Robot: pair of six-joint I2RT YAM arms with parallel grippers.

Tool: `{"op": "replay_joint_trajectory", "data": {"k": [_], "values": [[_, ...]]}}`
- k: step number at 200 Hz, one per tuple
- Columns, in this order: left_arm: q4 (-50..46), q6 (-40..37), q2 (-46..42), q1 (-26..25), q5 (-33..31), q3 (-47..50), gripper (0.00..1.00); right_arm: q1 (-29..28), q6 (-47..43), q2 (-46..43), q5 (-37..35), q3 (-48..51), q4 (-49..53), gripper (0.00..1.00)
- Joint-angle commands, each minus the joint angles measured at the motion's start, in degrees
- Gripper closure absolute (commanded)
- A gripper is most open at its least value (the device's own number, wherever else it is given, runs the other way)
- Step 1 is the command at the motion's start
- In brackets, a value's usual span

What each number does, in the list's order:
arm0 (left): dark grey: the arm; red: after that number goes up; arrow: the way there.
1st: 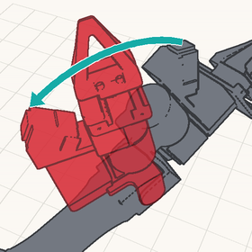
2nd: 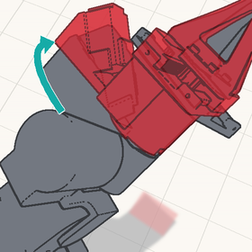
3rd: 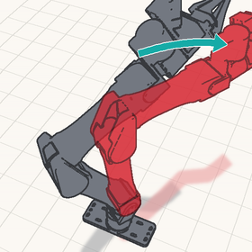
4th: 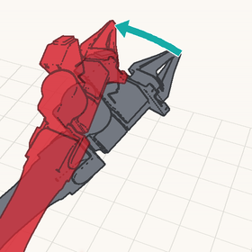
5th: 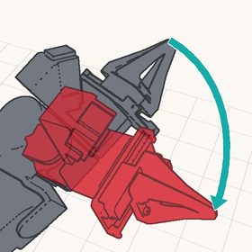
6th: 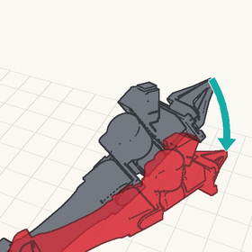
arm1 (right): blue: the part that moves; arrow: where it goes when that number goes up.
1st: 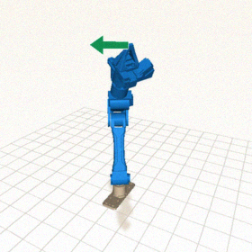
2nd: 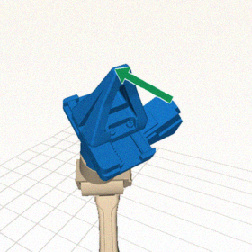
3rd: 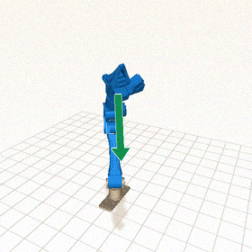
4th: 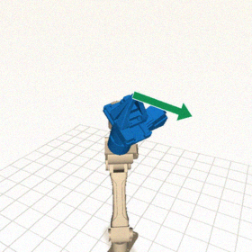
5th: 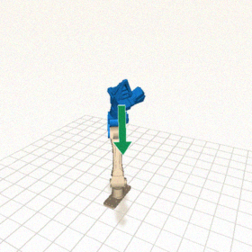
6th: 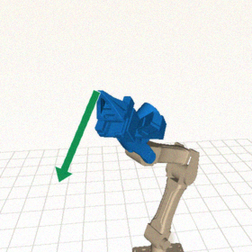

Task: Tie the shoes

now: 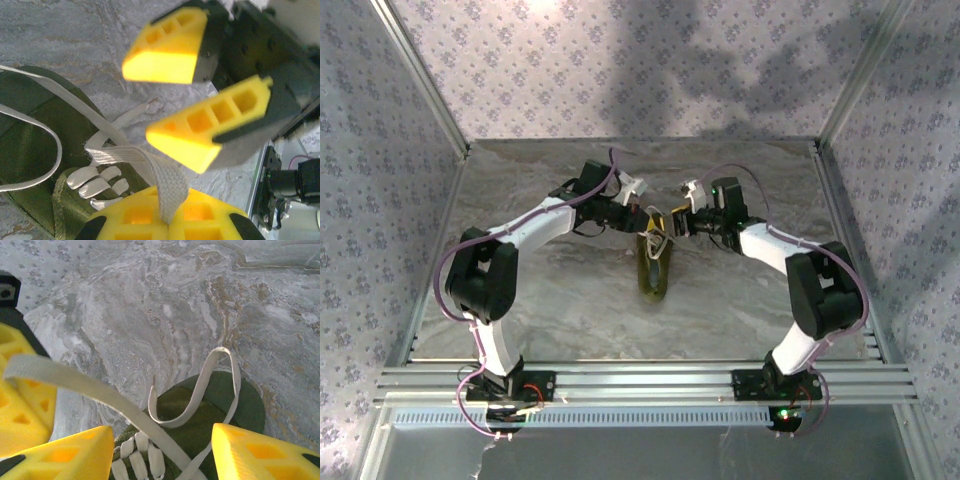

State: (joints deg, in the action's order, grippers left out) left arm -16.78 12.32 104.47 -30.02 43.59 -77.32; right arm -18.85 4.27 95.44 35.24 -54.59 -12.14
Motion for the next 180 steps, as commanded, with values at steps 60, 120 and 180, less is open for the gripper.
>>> {"op": "replay_joint_trajectory", "data": {"k": [60, 120, 180], "values": [[-3.19, 9.39, 3.54, 0.52, -5.48, -5.03, 1.0, -9.08, 1.78, -11.56, -20.91, 10.57, -5.78, 0.25], [-2.95, 17.73, 2.8, -0.21, -8.24, -3.89, 1.0, -13.17, 2.55, -10.42, -18.28, 9.0, -6.79, 0.44], [-2.34, 22.58, 2.76, -0.46, -8.1, -4.41, 1.0, -16.85, 3.54, -6.74, -23.0, 7.64, -7.92, 0.5]]}}
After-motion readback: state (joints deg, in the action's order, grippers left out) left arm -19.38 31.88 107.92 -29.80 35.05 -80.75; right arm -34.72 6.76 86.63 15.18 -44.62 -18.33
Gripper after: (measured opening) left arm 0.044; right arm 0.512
